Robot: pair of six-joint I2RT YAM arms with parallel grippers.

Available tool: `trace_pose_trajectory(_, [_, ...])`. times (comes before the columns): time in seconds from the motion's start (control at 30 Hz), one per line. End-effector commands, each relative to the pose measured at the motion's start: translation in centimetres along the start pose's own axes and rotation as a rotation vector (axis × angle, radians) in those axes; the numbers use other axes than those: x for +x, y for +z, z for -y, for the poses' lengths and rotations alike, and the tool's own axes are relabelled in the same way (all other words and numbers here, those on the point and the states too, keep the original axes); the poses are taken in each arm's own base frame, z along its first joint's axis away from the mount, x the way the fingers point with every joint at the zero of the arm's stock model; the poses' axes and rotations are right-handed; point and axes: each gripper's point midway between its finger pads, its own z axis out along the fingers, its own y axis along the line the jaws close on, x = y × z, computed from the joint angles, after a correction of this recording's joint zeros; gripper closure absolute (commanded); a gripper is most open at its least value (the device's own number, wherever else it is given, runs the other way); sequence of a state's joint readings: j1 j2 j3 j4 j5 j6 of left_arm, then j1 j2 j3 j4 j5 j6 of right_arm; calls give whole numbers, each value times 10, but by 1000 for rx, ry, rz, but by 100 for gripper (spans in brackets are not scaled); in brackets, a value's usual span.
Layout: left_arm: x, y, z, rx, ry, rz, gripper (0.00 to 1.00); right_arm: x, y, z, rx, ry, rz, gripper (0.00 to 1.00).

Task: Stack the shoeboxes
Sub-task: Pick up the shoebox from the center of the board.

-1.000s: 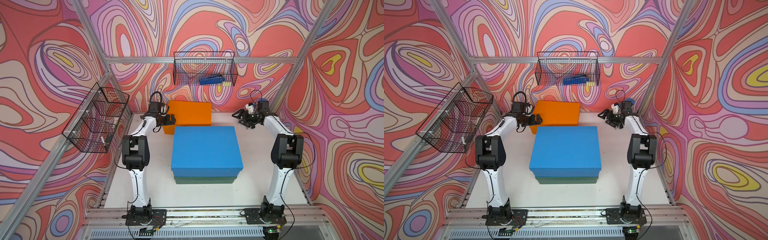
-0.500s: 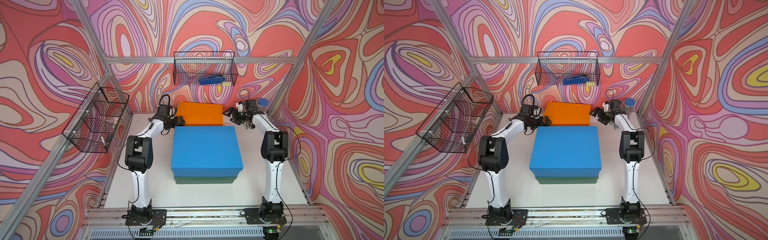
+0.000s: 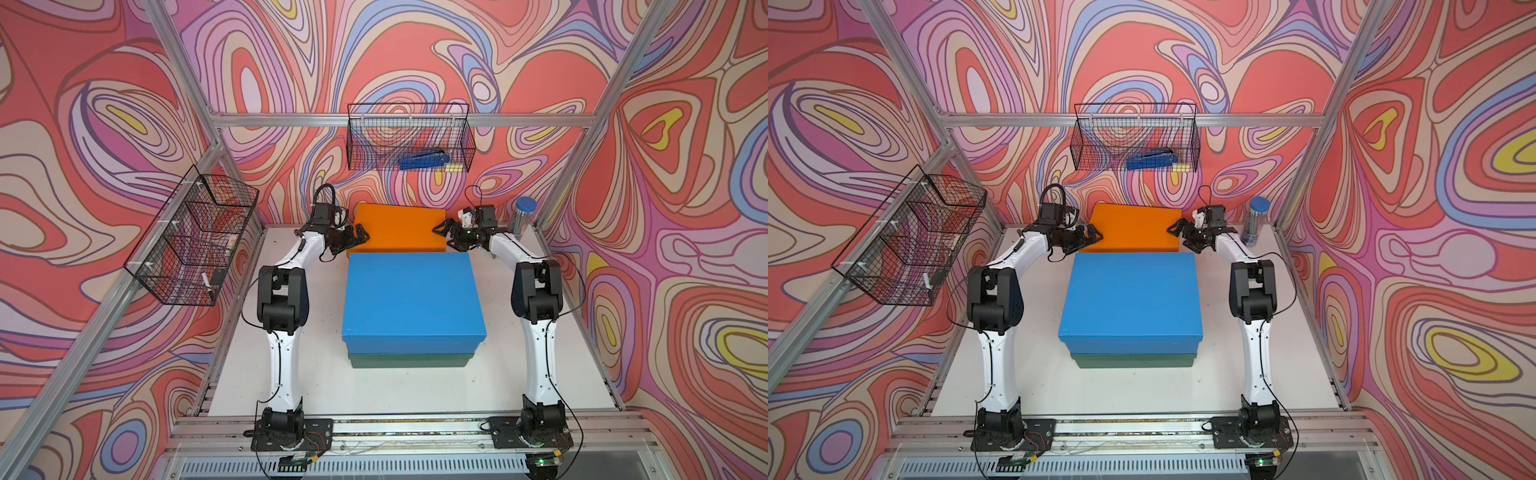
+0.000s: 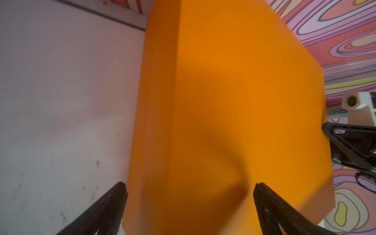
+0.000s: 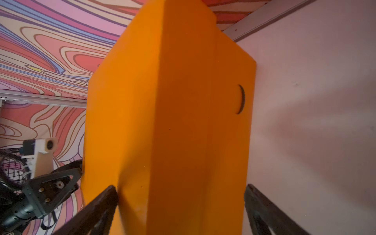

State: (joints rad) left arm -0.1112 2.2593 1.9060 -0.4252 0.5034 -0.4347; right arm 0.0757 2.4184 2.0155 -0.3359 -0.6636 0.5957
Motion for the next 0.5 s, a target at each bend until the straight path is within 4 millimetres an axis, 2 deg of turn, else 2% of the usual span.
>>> trace_pose_trajectory(0.0, [13,7,0,12,-49,-48,0,20,19,17,10,45,-54,2])
trace_pose_trajectory(0.1, [13,11,9,43,-59,-47,0,24,24,12,2,50,-76,6])
trace_pose_trajectory(0.23, [11,12,27,82,-72,-53,5,23,25,-2,-30,40,-90,9])
trace_pose_trajectory(0.47, [-4,-17,64,168,-89,2,12,8,2,-47,-87,26,-80,14])
